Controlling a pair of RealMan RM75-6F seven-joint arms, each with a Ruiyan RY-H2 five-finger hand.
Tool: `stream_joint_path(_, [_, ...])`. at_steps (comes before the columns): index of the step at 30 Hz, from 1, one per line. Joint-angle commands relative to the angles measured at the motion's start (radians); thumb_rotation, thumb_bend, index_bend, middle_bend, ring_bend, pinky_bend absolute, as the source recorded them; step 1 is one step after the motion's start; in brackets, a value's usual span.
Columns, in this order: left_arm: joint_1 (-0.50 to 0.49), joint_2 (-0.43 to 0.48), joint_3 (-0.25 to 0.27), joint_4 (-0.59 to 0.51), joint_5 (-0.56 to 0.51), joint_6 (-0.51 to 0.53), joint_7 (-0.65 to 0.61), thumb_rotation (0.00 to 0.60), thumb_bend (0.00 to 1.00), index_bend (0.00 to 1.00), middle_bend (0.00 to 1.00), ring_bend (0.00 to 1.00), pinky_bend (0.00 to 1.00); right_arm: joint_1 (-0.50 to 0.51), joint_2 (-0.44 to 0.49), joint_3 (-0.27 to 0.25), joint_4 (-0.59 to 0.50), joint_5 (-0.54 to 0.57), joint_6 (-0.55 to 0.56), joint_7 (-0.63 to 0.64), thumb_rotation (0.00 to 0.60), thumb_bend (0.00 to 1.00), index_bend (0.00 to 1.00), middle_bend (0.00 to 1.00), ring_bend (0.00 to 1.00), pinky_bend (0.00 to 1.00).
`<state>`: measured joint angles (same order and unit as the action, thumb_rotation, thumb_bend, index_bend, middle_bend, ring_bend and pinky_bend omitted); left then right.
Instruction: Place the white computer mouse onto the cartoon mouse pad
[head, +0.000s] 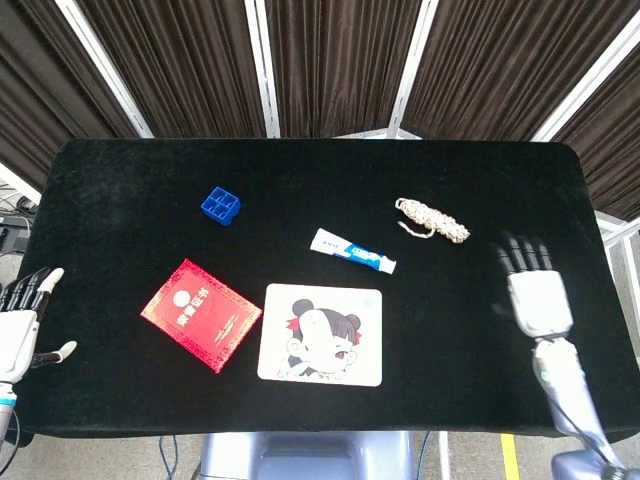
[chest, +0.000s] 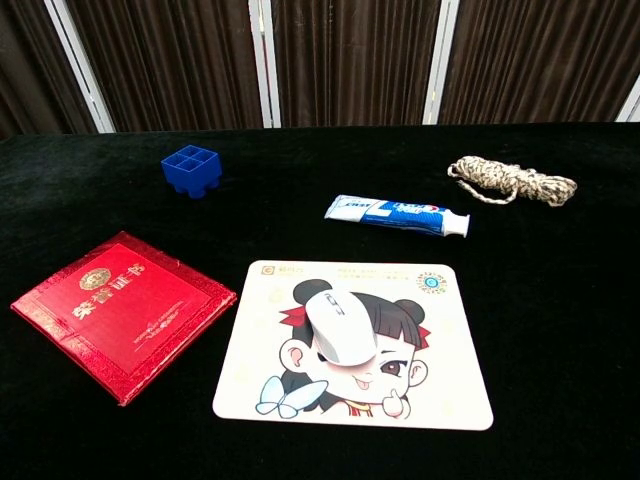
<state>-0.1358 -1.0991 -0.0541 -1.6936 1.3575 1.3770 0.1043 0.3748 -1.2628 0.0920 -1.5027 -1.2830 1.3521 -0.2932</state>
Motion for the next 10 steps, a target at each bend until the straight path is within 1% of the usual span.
stream_joint_path(1, [0.002,-0.003,0.001,0.005,0.006,0.006,0.000,0.600,0.18,0.00,0.00,0.00,0.00,-0.064,0.078,0.010,-0.091,0.047,0.028,0.018,0.600,0.12,0.10,0.00,0.00,0.00])
stream_joint_path(5, [0.002,-0.005,0.003,0.010,0.012,0.006,0.001,0.600,0.18,0.00,0.00,0.00,0.00,-0.115,0.107,-0.006,-0.128,0.043,0.065,0.066,0.600,0.12,0.10,0.00,0.00,0.00])
stream_joint_path(8, [0.000,-0.004,0.005,0.014,0.016,0.002,-0.001,0.600,0.18,0.00,0.00,0.00,0.00,-0.158,0.121,-0.035,-0.138,0.020,0.088,0.109,0.600,0.12,0.10,0.00,0.00,0.00])
stream_joint_path(10, [0.001,-0.005,0.005,0.017,0.018,0.004,-0.005,0.600,0.18,0.00,0.00,0.00,0.00,-0.176,0.131,-0.046,-0.146,0.008,0.093,0.137,0.600,0.12,0.10,0.00,0.00,0.00])
